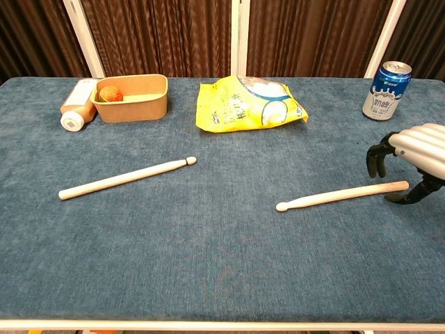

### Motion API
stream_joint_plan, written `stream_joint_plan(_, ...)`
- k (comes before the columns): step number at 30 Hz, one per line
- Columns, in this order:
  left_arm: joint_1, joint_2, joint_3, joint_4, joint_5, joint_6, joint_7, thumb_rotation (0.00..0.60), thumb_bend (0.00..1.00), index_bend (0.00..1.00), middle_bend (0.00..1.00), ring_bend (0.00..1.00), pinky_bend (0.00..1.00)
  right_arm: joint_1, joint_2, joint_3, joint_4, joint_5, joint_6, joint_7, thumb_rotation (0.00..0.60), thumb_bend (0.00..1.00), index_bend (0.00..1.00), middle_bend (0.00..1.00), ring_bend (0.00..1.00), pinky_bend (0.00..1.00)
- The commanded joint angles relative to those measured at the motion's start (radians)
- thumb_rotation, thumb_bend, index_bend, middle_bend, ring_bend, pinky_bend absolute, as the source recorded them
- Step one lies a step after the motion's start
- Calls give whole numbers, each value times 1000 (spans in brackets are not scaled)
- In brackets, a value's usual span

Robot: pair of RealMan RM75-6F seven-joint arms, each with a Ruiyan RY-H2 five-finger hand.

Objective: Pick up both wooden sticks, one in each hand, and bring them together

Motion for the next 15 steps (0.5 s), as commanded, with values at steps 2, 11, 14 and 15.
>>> stream_joint_plan(2, -1, 0, 0, -1, -1, -2, 1, 600, 92, 218, 80, 0, 69, 9, -10, -7, 17, 4, -8, 12, 600, 175, 479, 485, 261, 330)
stream_joint_plan(11, 1, 0, 3, 4, -1, -4, -8, 600, 92, 218, 80, 0, 69, 15, -15, -16, 29, 16, -10, 22, 600, 211, 489, 500, 274, 330)
stream_joint_plan(14, 0, -1, 4, 7, -1, -7, -9, 600, 92, 219, 79, 0, 69, 18, -16, -18, 29, 21, -15, 19, 600, 219, 493, 504, 276, 330)
stream_joint_plan(15, 0, -2, 5, 8, -1, -7, -10, 600, 92, 219, 79, 0, 69, 19, -17, -19, 28, 23, -16, 17, 600, 226, 497, 508, 281, 331)
